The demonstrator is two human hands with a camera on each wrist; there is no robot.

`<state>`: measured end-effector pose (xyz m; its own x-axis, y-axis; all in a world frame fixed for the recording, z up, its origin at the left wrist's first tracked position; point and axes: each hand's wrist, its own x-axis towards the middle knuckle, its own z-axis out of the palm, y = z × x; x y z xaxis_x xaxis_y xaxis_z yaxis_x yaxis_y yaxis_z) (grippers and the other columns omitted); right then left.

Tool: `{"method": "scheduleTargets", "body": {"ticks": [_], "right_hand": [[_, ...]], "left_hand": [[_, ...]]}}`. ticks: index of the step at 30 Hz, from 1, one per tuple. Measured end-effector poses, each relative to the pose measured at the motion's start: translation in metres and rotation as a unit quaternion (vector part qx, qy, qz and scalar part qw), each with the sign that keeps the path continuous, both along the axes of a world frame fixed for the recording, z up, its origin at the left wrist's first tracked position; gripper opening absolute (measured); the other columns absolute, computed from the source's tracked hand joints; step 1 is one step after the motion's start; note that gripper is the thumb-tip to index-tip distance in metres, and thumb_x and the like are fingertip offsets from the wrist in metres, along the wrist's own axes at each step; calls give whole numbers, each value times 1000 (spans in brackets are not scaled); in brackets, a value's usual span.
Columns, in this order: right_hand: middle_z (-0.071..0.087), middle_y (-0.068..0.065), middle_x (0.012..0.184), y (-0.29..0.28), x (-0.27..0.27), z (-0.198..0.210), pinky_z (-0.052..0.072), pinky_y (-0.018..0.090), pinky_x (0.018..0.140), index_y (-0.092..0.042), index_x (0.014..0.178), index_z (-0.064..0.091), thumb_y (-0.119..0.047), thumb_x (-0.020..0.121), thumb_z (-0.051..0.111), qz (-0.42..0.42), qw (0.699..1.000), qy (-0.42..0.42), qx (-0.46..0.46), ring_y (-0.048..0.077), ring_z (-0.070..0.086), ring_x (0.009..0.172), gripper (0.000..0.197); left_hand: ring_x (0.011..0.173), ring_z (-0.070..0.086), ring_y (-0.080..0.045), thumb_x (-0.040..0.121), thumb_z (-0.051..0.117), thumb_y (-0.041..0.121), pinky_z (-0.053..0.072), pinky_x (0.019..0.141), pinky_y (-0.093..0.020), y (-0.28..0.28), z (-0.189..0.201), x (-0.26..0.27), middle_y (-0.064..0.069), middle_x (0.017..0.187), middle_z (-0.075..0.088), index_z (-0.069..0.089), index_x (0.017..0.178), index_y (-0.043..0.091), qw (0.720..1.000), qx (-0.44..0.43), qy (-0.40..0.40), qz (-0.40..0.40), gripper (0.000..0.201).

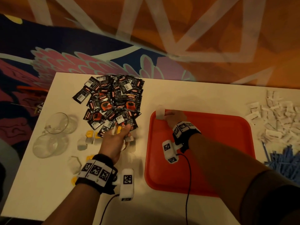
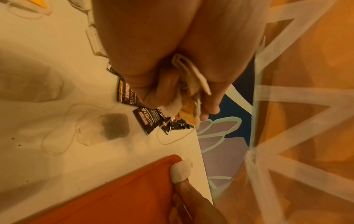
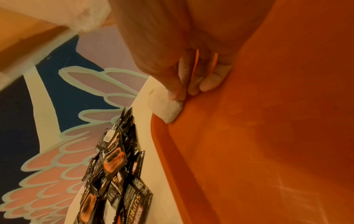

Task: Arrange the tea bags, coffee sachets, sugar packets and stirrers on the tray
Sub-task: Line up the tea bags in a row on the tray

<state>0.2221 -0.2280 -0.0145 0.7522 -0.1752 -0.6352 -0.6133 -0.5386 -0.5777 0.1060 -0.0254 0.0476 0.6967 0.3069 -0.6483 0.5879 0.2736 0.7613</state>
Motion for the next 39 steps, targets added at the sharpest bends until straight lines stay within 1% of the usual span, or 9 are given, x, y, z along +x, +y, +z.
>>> {"method": "scheduleTargets", "body": {"ticks": [5,9,11,13,16,20,28,36,39], "right_hand": [[62,-1,114,-13,-8,8,44,19,68,-24,114,69,-22,86,69,-7,999,-26,18,15,55,91,28],[65,-7,97,-18,-15,24,45,24,70,-30,95,68,-21,86,64,63,995,-76,25,17,59,90,13],[64,-9,85,-20,-22,40,47,23,64,-26,93,68,-17,86,68,91,987,-96,87,15,60,80,11],[67,-5,91,-21,-34,62,50,19,58,-17,99,68,-11,85,72,111,970,-100,192,13,63,78,16],[68,7,111,-27,-52,90,56,21,73,-11,109,65,2,80,74,163,931,-108,309,15,66,98,34],[68,8,114,-38,-72,111,55,31,91,-14,112,65,-2,77,79,151,920,-166,321,21,67,104,39],[71,-1,86,-64,-89,137,50,20,74,-20,83,70,-2,83,72,99,909,-294,278,5,66,78,18],[66,7,78,-82,-96,163,53,24,64,-15,83,65,0,88,66,57,901,-295,314,13,61,69,16],[65,9,78,-87,-95,169,54,24,64,-16,82,66,0,89,66,45,901,-299,310,16,61,69,17]], "left_hand": [[48,57,-8,95,66,21,44,46,-21,-11,6,2,1,63,60,65,81,14,1000,-25,-9,-4,16],[52,58,-5,96,65,28,45,53,-23,-24,16,9,4,67,63,69,88,14,998,-54,4,-37,17],[52,55,-4,96,64,31,43,50,-20,-33,22,13,7,68,63,70,93,14,997,-67,1,-47,19],[48,50,-4,95,64,32,39,49,-19,-44,30,17,7,68,63,70,95,13,995,-91,-4,-49,20],[42,43,-4,88,65,32,28,41,-17,-59,41,23,2,68,60,65,90,10,983,-174,-33,-49,22],[40,38,-3,98,55,29,20,32,-14,-77,55,29,-1,70,58,60,85,10,970,-230,-64,-54,23],[41,39,-5,104,47,25,24,30,-15,-110,78,24,-6,68,58,53,97,11,956,-275,-77,-66,17],[40,38,-5,103,42,8,21,29,-14,-126,83,11,-4,71,50,56,97,16,956,-284,-52,-51,17],[42,36,-6,105,43,11,22,32,-16,-128,84,3,-4,70,48,59,99,15,976,-196,-63,-76,17]]}}
